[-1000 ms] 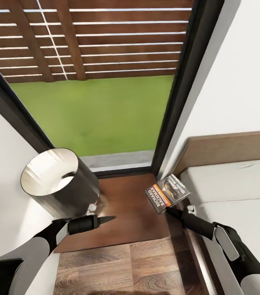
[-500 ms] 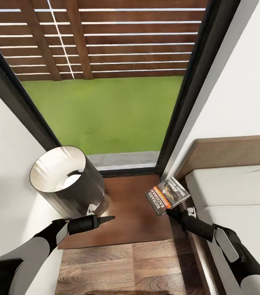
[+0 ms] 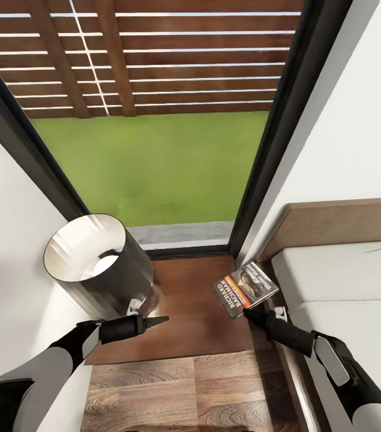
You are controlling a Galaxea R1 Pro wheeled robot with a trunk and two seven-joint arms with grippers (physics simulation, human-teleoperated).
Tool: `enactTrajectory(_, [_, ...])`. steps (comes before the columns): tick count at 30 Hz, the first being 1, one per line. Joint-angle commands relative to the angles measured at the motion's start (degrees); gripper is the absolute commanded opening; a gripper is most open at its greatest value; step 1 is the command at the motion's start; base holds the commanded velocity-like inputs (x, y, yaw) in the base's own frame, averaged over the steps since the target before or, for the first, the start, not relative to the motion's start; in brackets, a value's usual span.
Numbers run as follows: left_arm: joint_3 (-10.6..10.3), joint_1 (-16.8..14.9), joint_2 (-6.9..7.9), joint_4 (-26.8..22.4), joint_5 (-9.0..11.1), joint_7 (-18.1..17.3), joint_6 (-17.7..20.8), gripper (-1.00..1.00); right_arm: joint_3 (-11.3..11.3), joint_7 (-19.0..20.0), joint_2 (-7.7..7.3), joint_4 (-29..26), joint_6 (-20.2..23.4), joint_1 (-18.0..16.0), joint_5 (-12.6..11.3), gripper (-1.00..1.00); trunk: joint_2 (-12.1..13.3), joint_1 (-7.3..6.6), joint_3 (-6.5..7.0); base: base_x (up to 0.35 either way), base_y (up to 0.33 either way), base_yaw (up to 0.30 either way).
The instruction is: In the bedroom, move the book from the bed onto either nightstand, and place the two sandals side by side next to the bed.
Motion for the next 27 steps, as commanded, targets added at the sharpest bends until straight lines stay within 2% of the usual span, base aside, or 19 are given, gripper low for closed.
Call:
enactTrajectory(1, [0.38,-0.03,-0.02,0.01,-0.25,-0.24,0.60,1.00,-0.07,0.14,0.04,0.01,0.25,-0.03,0.04,-1.00,-0.04,0.01,-0.04,0.000,0.000,0.000])
enactTrajectory(6, [0.32,-0.04,-0.02,0.01,-0.25,-0.22,0.60,1.00,1.24,-0.05,1.16,-0.04,0.25,-0.03,0.27,-1.00,-0.04,0.01,-0.04,0.000,0.000,0.000])
enactTrajectory(10, [0.35,-0.03,-0.03,0.01,-0.25,-0.21,0.60,1.00,4.55,-0.10,1.79,-0.17,0.40,-0.06,1.58,-1.00,-0.04,0.01,-0.04,0.000,0.000,0.000])
enactTrajectory(13, [0.37,-0.03,0.01,0.01,-0.25,-0.23,0.60,1.00,5.75,-0.09,3.40,-0.38,0.66,-0.15,2.09,-1.00,-0.04,0.01,-0.04,0.000,0.000,0.000])
enactTrajectory(15, [0.38,-0.02,0.03,0.01,-0.25,-0.21,0.60,1.00,6.04,-0.08,4.45,-0.40,0.78,-0.18,2.76,-1.00,-0.04,0.01,-0.04,0.000,0.000,0.000])
enactTrajectory(17, [0.35,-0.02,-0.01,0.01,-0.25,-0.19,0.60,1.00,6.25,-0.03,5.32,-0.45,0.90,-0.24,5.38,-1.00,-0.04,0.01,-0.04,0.000,0.000,0.000])
enactTrajectory(21, [0.31,-0.04,-0.15,0.02,-0.25,-0.16,0.60,1.00,6.33,0.21,5.68,-0.56,1.07,-0.38,8.93,-1.00,-0.04,0.01,-0.04,0.000,0.000,0.000])
enactTrajectory(27, [0.37,-0.02,-0.31,0.05,-0.25,-0.12,0.58,1.00,6.34,0.49,5.75,-1.30,1.20,-0.46,9.76,-1.00,-0.04,0.01,-0.04,0.000,0.000,0.000])
